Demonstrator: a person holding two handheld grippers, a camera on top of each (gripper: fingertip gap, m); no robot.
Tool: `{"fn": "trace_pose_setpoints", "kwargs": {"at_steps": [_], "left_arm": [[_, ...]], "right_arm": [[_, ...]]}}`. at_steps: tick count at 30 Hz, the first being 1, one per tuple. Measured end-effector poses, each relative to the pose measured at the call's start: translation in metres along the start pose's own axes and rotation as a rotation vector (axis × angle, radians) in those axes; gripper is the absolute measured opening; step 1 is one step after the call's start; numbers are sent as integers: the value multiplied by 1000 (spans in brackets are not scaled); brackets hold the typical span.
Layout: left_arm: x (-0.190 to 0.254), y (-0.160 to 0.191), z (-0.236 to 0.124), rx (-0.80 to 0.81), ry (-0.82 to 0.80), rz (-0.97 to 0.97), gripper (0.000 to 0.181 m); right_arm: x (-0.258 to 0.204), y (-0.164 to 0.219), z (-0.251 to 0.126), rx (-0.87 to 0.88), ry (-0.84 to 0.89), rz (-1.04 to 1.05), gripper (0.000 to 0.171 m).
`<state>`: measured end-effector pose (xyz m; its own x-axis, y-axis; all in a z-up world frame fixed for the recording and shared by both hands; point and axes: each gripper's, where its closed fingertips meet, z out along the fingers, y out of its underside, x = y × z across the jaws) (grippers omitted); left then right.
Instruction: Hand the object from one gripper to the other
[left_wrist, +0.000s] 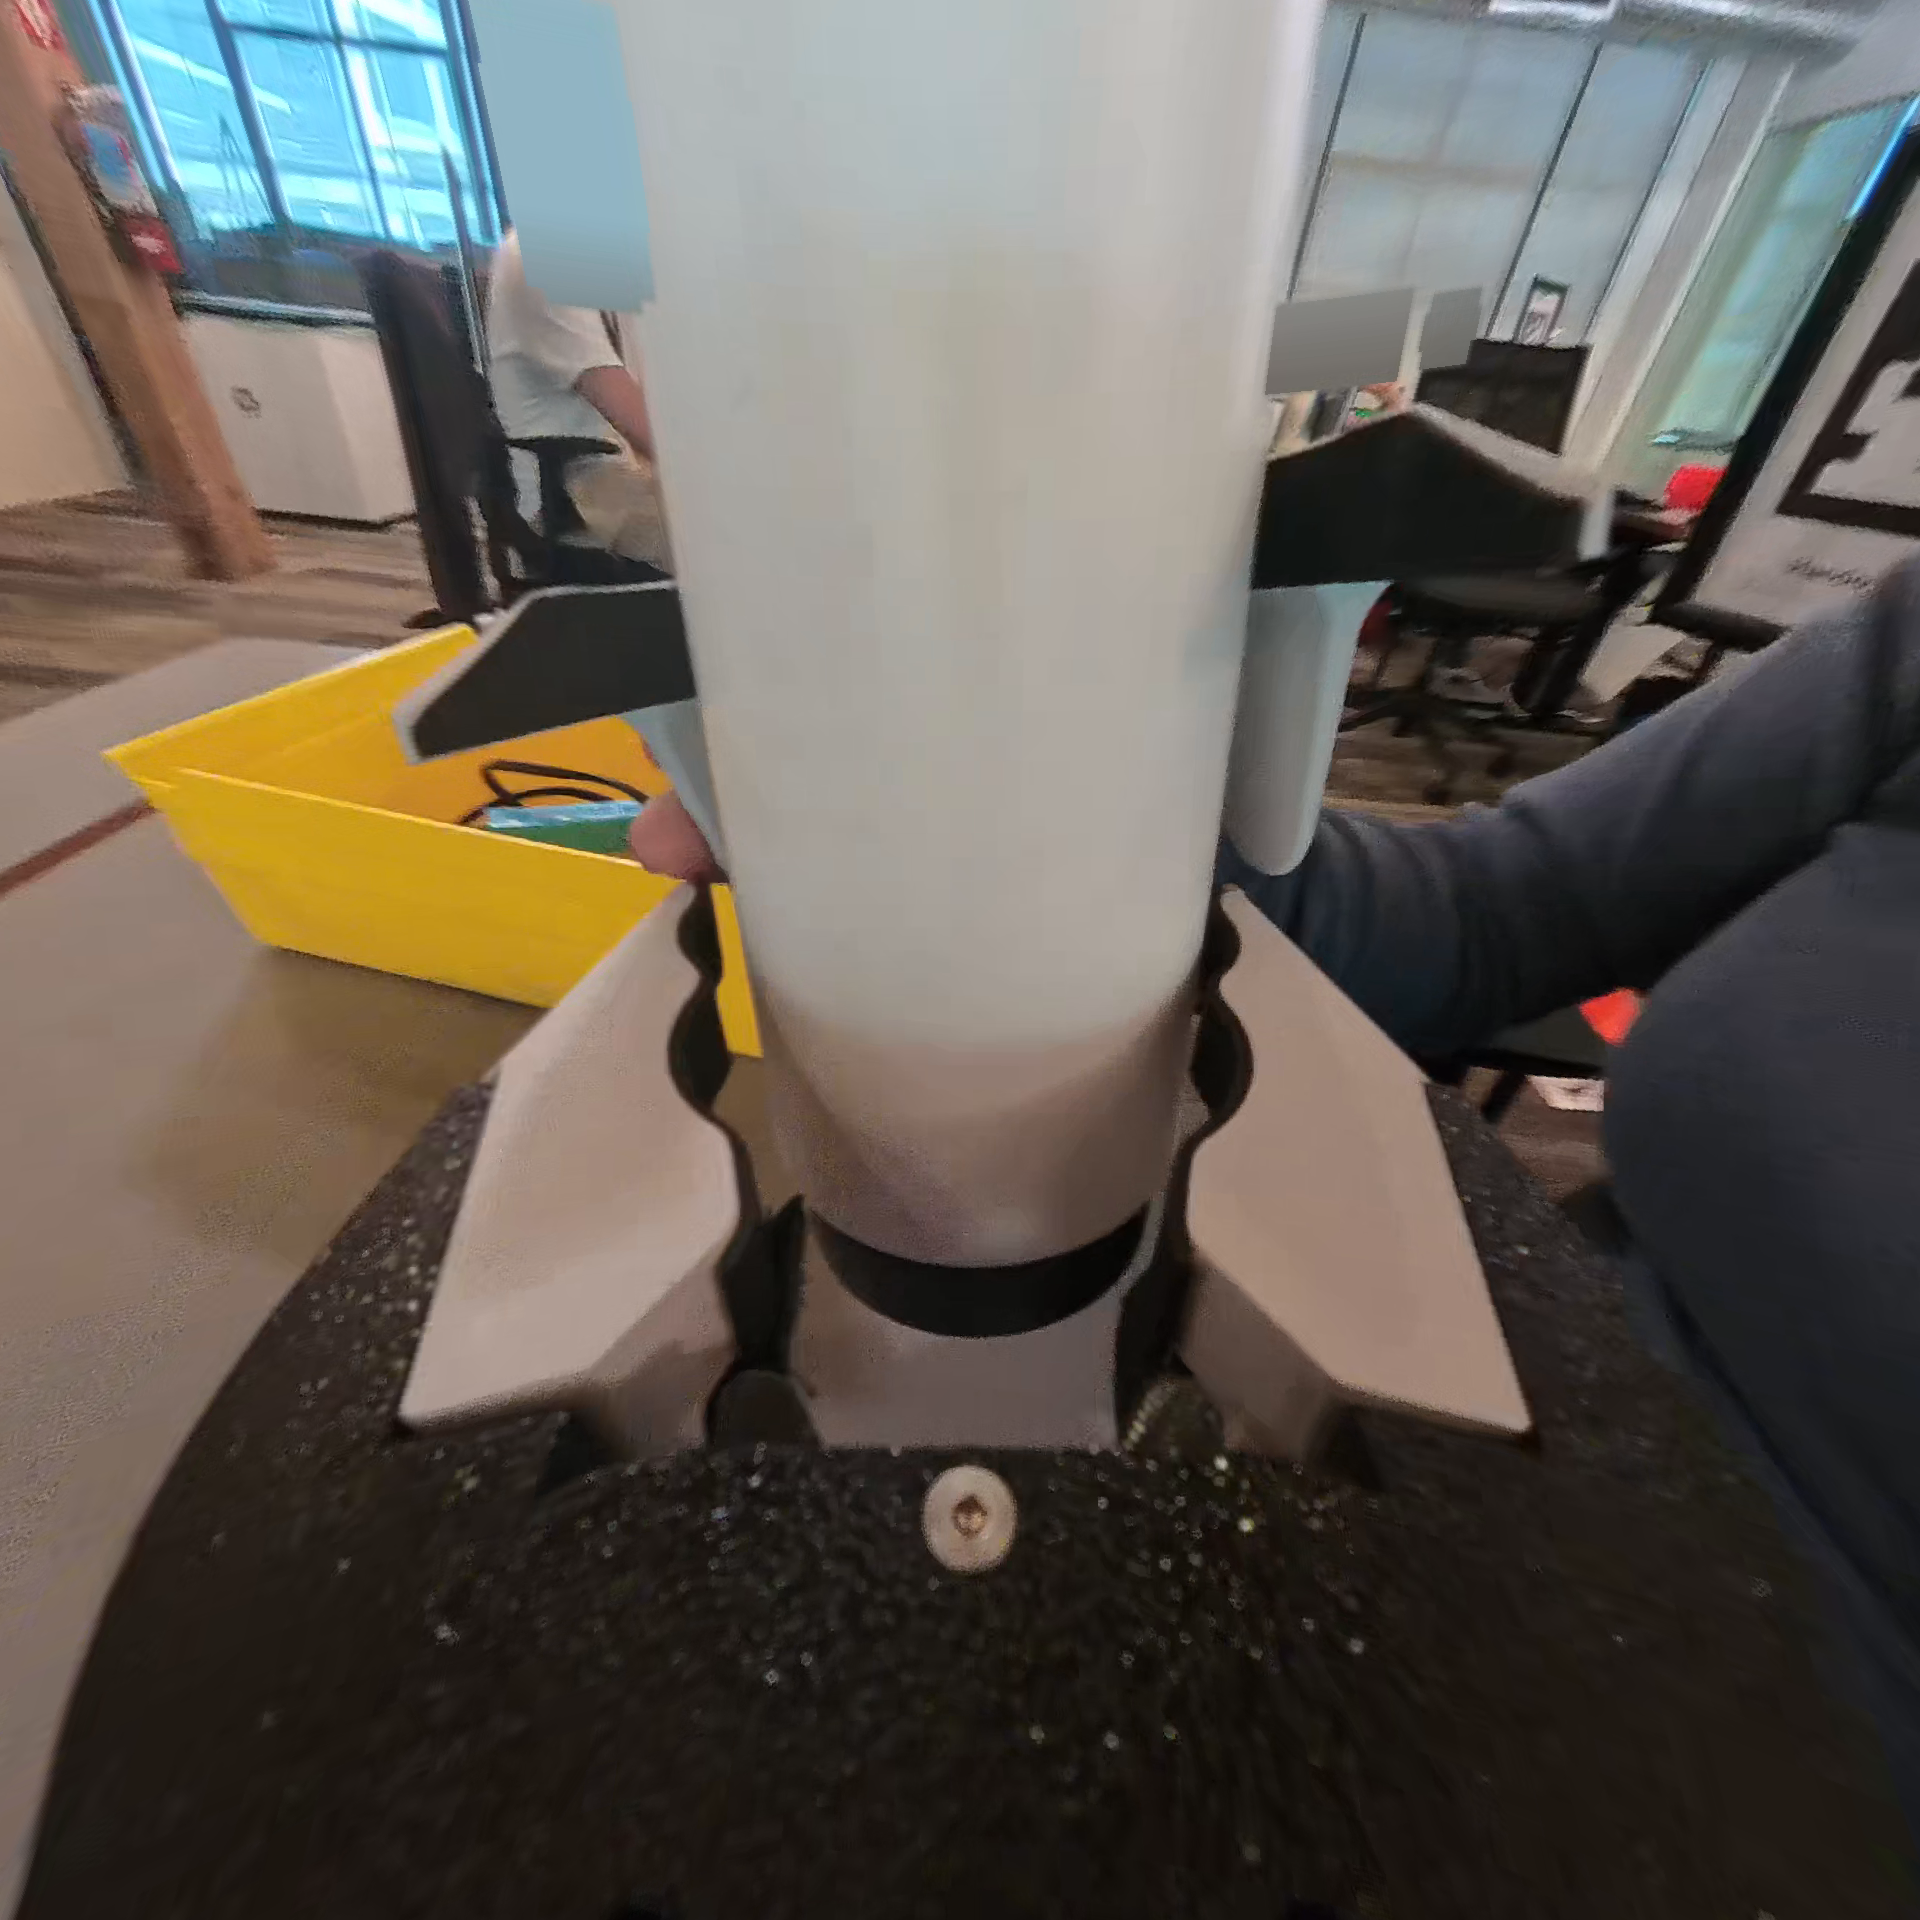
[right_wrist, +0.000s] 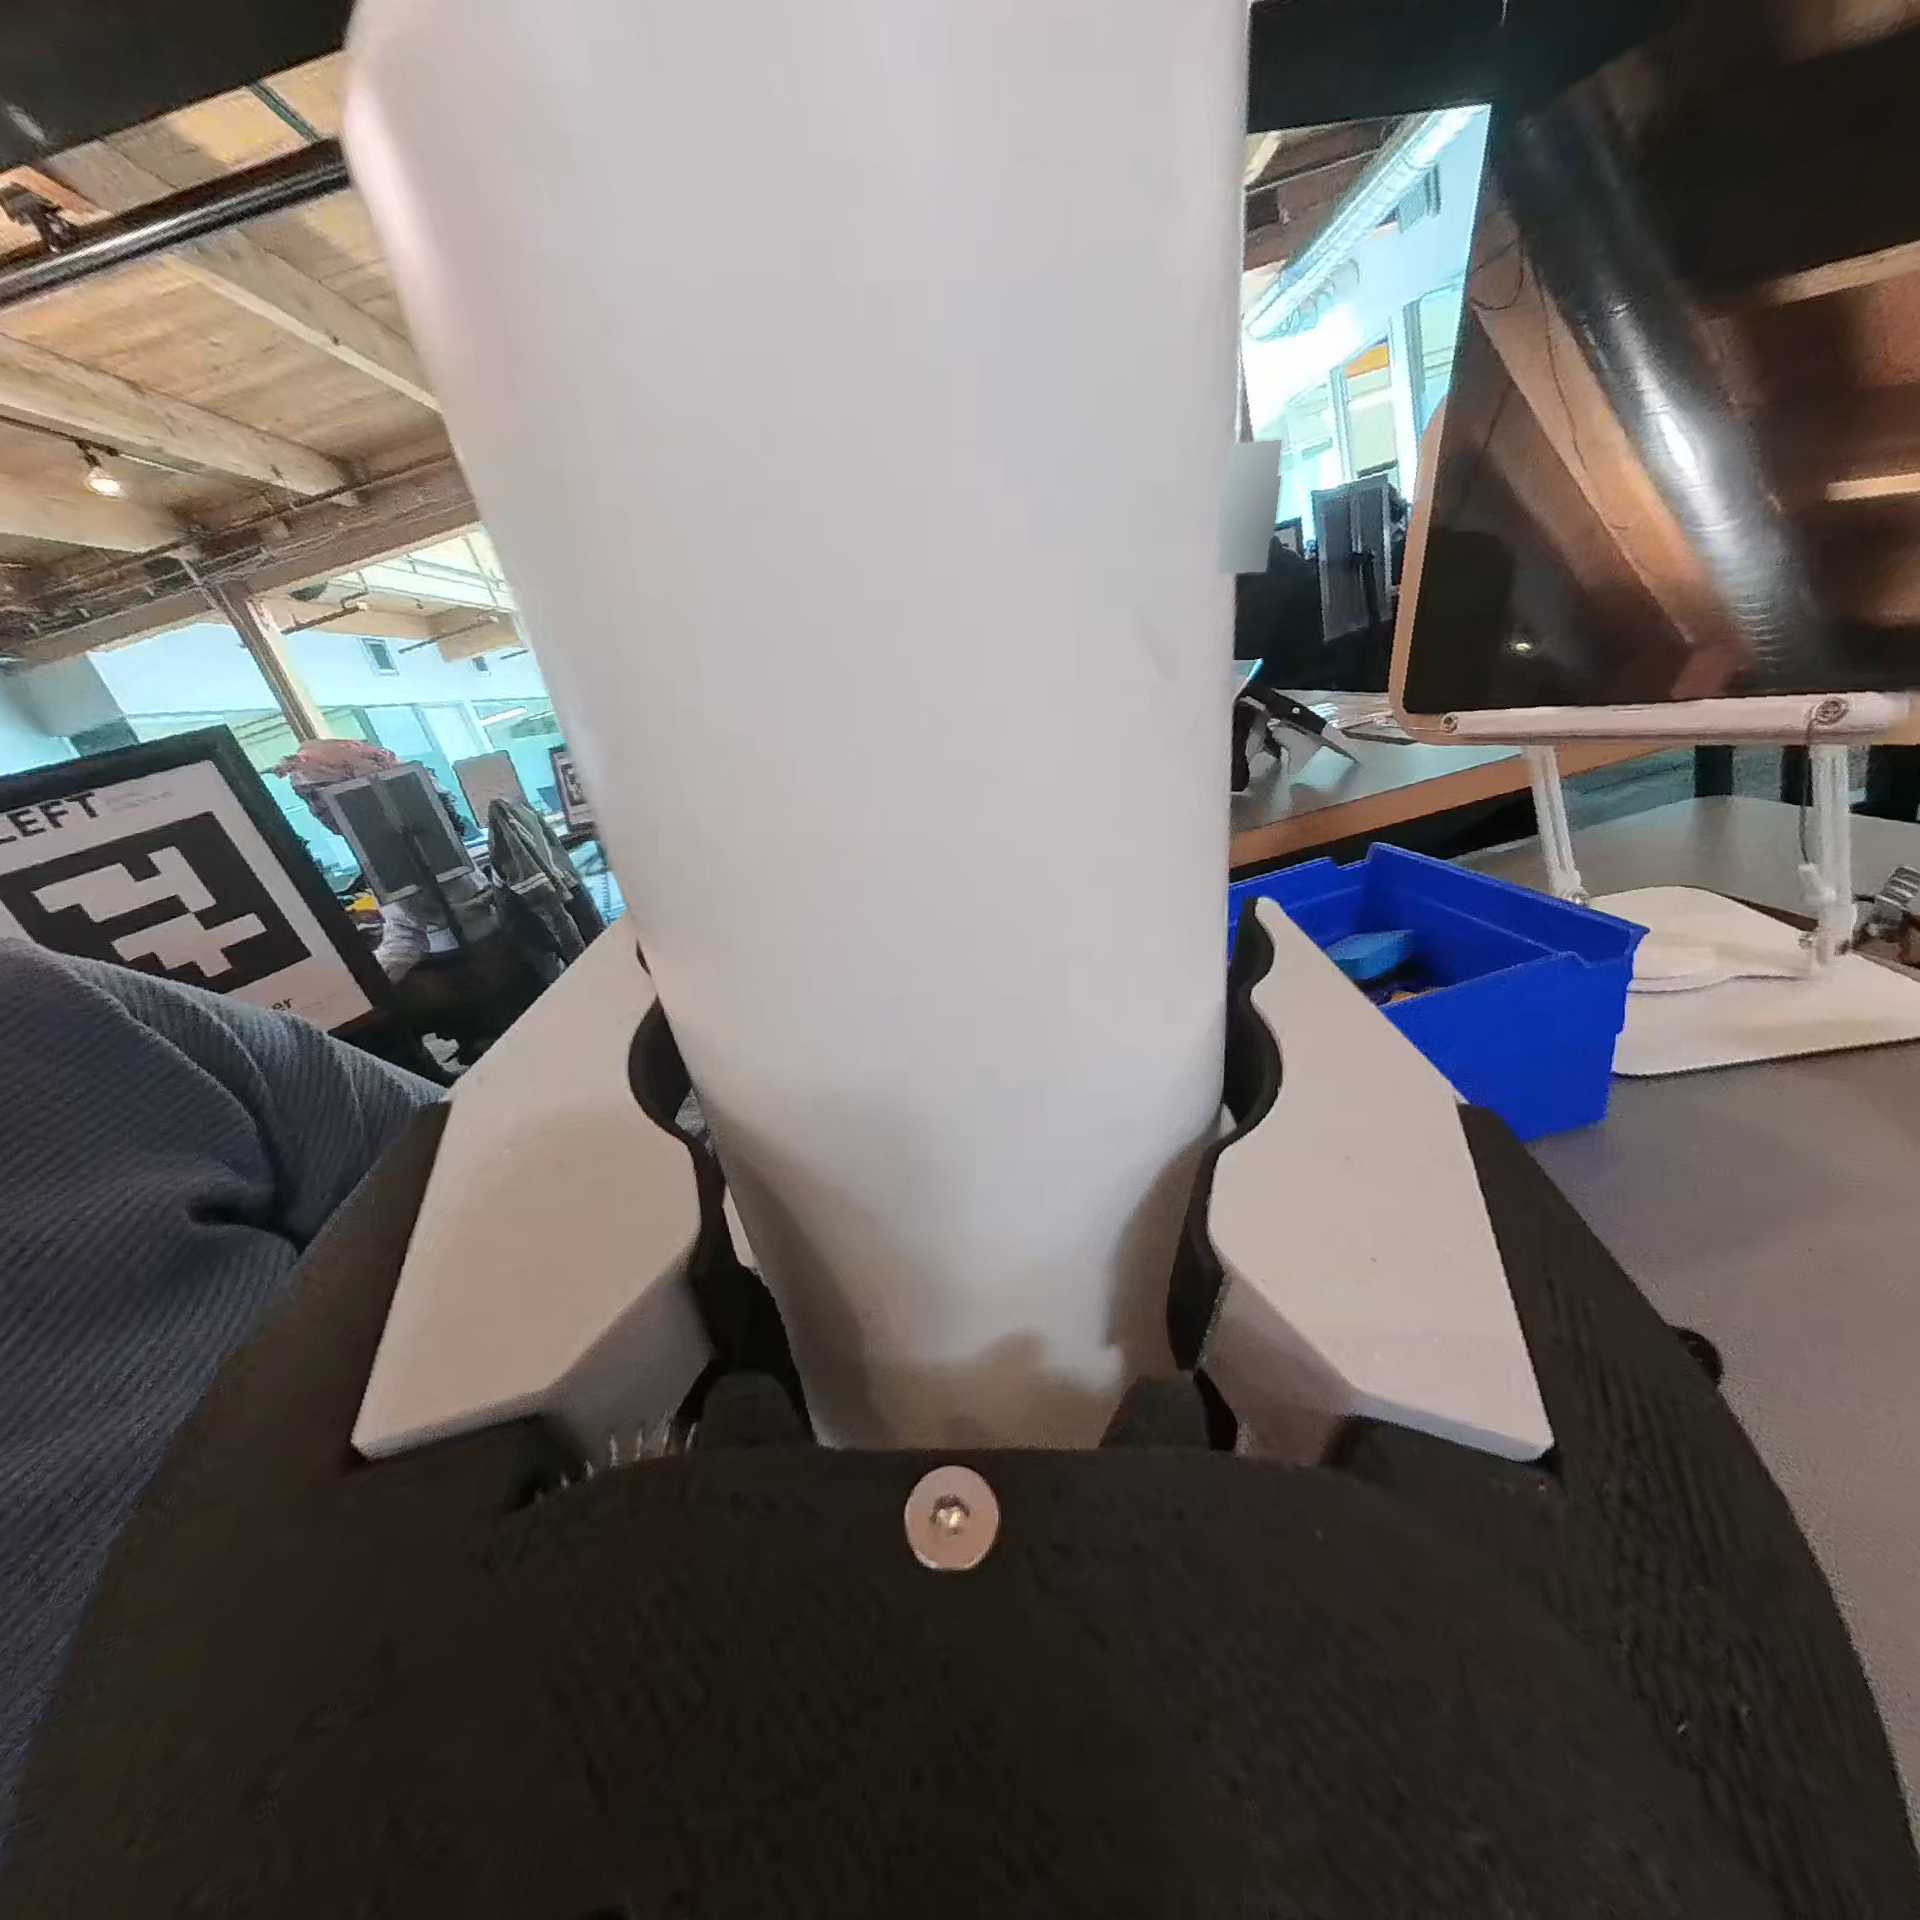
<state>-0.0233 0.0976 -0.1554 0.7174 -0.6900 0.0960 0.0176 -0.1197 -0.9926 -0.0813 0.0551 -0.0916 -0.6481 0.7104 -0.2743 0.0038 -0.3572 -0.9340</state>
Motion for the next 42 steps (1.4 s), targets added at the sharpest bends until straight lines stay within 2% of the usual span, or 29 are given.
{"fn": "trace_pose_setpoints", "kwargs": {"at_steps": [2,13,15,18,22,25,28,31,34,36,38,42], "left_arm": [[3,1,-1,-11,49,-47,85],[1,-4,-5,5,86,-160,85],[-2,-2,-5,-3,68,-173,85],[-14,4,-8,-23,9,-183,84],[-18,-3,-15,38,50,-298,84],[-21,-14,-24,123,105,-417,84],[-24,-20,-32,167,154,-523,83],[-21,-19,-34,140,194,-585,84],[-17,-9,-31,61,185,-599,84],[-13,-2,-26,7,182,-609,84],[-8,8,-21,-54,178,-615,83],[6,26,-13,-192,188,-588,84]], "right_arm": [[0,0,-1,-5,-1,16,105],[7,-8,-1,66,19,106,105],[14,-7,-1,56,74,93,107],[31,-16,-12,76,226,-32,105],[38,-39,-32,123,328,-159,106],[49,-53,-53,111,461,-386,112],[58,-59,-72,8,634,-811,119],[65,-49,-82,-252,786,-1339,120],[63,-30,-74,-460,802,-1781,121],[63,-16,-61,-530,770,-1929,132],[62,-5,-50,-576,744,-2032,136],[61,6,-42,-594,719,-2122,128]]}}
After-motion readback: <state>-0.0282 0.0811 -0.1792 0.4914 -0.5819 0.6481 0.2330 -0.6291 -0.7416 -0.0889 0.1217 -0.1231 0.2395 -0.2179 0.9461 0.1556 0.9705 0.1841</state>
